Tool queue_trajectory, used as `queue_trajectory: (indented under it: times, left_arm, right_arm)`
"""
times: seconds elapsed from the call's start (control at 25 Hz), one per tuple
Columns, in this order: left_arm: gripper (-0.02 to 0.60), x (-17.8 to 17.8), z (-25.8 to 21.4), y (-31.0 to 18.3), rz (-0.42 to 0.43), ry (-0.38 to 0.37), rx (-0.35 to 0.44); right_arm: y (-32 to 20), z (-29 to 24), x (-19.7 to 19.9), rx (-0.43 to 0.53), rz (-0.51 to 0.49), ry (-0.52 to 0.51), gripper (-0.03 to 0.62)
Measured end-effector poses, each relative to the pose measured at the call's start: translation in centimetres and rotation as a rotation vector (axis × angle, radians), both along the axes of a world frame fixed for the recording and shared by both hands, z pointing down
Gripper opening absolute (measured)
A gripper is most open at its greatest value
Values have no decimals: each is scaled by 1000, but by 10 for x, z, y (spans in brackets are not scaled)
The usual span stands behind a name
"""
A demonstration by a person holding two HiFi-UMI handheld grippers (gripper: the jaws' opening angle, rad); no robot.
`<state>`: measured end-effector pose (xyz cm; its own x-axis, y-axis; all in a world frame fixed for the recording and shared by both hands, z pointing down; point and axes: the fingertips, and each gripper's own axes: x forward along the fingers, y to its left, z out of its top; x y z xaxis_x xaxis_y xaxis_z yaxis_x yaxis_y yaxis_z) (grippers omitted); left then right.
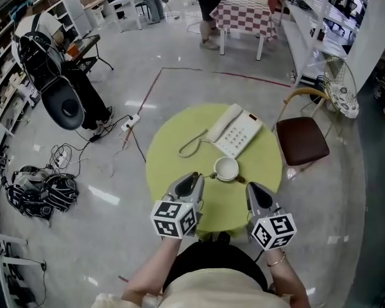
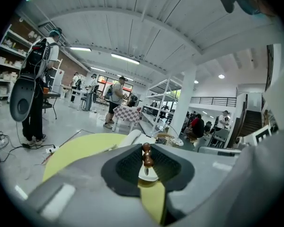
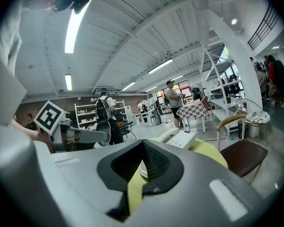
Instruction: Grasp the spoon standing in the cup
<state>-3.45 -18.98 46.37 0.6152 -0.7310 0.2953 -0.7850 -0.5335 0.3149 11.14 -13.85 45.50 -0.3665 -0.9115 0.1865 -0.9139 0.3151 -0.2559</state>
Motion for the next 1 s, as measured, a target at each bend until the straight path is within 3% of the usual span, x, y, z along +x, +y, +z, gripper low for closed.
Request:
queue_trajectory:
  times: [0.48, 1.0]
  left_arm:
    - [55, -9, 5, 11, -2, -39, 4]
    - [55, -7, 2, 19, 22, -32, 10]
  right_arm:
    - [7, 2, -10, 1, -28, 3, 0]
    - [17, -2, -17, 6, -42, 24, -2]
